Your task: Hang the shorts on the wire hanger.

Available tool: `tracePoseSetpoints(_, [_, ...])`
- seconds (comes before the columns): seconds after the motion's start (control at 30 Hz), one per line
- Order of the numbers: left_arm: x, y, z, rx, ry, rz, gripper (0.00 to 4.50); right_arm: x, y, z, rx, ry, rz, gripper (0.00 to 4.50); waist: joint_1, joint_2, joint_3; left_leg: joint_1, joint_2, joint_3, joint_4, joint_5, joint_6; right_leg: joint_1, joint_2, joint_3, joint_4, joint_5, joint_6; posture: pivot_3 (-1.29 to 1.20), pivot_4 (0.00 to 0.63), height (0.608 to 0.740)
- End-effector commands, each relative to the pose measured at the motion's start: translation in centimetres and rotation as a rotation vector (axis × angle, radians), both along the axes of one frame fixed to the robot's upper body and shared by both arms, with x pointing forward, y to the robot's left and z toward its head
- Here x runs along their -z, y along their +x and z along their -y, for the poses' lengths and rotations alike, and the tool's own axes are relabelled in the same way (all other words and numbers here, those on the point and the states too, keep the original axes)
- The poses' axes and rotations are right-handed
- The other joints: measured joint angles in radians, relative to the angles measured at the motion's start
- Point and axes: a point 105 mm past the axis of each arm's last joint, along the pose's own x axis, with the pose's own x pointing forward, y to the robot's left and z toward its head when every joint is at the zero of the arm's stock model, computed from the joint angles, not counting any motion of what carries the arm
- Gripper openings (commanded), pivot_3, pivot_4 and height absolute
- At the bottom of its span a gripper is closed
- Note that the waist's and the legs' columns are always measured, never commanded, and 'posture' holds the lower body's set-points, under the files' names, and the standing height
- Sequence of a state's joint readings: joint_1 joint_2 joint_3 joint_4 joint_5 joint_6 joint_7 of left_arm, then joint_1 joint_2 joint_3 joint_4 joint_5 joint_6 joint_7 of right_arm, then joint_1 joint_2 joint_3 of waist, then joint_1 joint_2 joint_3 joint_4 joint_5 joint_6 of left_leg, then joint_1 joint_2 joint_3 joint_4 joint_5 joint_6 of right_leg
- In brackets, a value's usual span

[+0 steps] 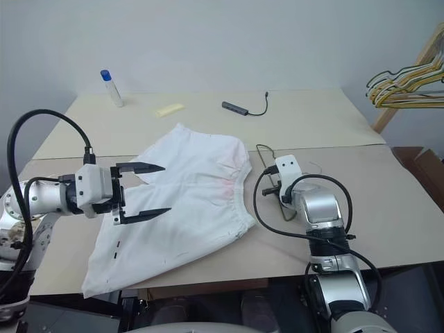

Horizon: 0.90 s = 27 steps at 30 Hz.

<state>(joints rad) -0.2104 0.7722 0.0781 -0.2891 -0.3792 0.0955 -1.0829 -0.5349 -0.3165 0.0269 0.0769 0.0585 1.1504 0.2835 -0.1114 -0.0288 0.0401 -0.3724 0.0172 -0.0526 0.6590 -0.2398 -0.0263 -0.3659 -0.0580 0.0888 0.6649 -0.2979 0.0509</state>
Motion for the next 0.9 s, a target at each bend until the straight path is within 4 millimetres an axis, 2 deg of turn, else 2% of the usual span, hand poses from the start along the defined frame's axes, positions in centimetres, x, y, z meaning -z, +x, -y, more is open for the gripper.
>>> tracePoseSetpoints(0.03, [-1.1,2.6,0.2,-0.158,-0.129,-0.018,4.5,-2.3,1.3,0.7,0.053,-0.033,0.155,0.01,0.001,0.0,0.0,0.0,0.0,0.0,0.0,0.0,0.0,0.0,0.0,0.0,0.0,0.0,0.0,-0.05,0.0,0.74])
tracePoseSetpoints(0.13, [-1.8,4.1,0.9,-0.235,-0.364,-0.178,4.5,-6.8,2.3,0.2,0.033,-0.051,0.402,0.01,-0.003,0.002,0.001,-0.002,-0.001,0.0,0.0,0.0,0.0,-0.002,-0.001,0.001,0.0,0.0,0.001,-0.06,0.0,0.74])
tracePoseSetpoints(0.2, [-2.3,4.5,1.4,-0.243,-0.503,-0.279,4.5,-8.9,2.2,-0.8,-0.037,-0.057,0.517,0.01,-0.009,0.002,0.001,-0.008,-0.001,-0.001,0.0,0.0,0.0,-0.007,-0.001,0.001,0.001,0.0,0.001,-0.06,0.0,0.74])
tracePoseSetpoints(0.27, [-2.9,5.1,2.0,-0.244,-0.7,-0.424,4.5,-11.0,1.6,-2.3,-0.155,-0.07,0.651,0.01,-0.012,0.002,0.001,-0.012,-0.001,-0.002,0.001,0.0,0.0,-0.011,-0.001,0.001,0.001,0.0,0.001,-0.06,0.0,0.74])
tracePoseSetpoints(0.37, [-3.3,5.4,2.8,-0.216,-0.881,-0.574,4.5,-13.3,0.0,-4.6,-0.323,-0.094,0.839,0.01,-0.016,0.002,0.001,-0.013,-0.001,-0.004,0.002,0.0,0.0,-0.012,-0.002,0.002,0.002,0.001,0.002,-0.07,0.0,0.74])
tracePoseSetpoints(0.53, [-4.1,6.2,3.2,-0.197,-1.096,-0.722,4.5,-14.1,-2.9,-8.0,-0.566,-0.111,0.988,0.01,-0.013,0.002,0.001,-0.008,-0.002,-0.003,0.002,0.0,0.0,-0.006,-0.002,0.001,0.001,0.001,0.002,-0.07,0.0,0.74])
tracePoseSetpoints(0.73, [-5.0,6.1,4.1,-0.166,-1.129,-0.739,4.5,-14.5,-4.9,-10.3,-0.701,-0.102,1.084,0.01,-0.01,0.002,0.001,-0.007,-0.002,-0.003,0.002,0.0,0.0,-0.005,-0.002,0.001,0.0,0.001,0.002,-0.07,0.0,0.74])
tracePoseSetpoints(0.9, [-5.2,5.9,5.1,-0.189,-1.086,-0.695,4.5,-13.8,-5.7,-11.7,-0.784,-0.147,1.09,0.01,-0.008,0.002,0.001,-0.007,-0.003,-0.003,0.002,0.0,-0.001,-0.005,-0.002,0.001,0.0,0.001,0.002,-0.07,0.0,0.74])
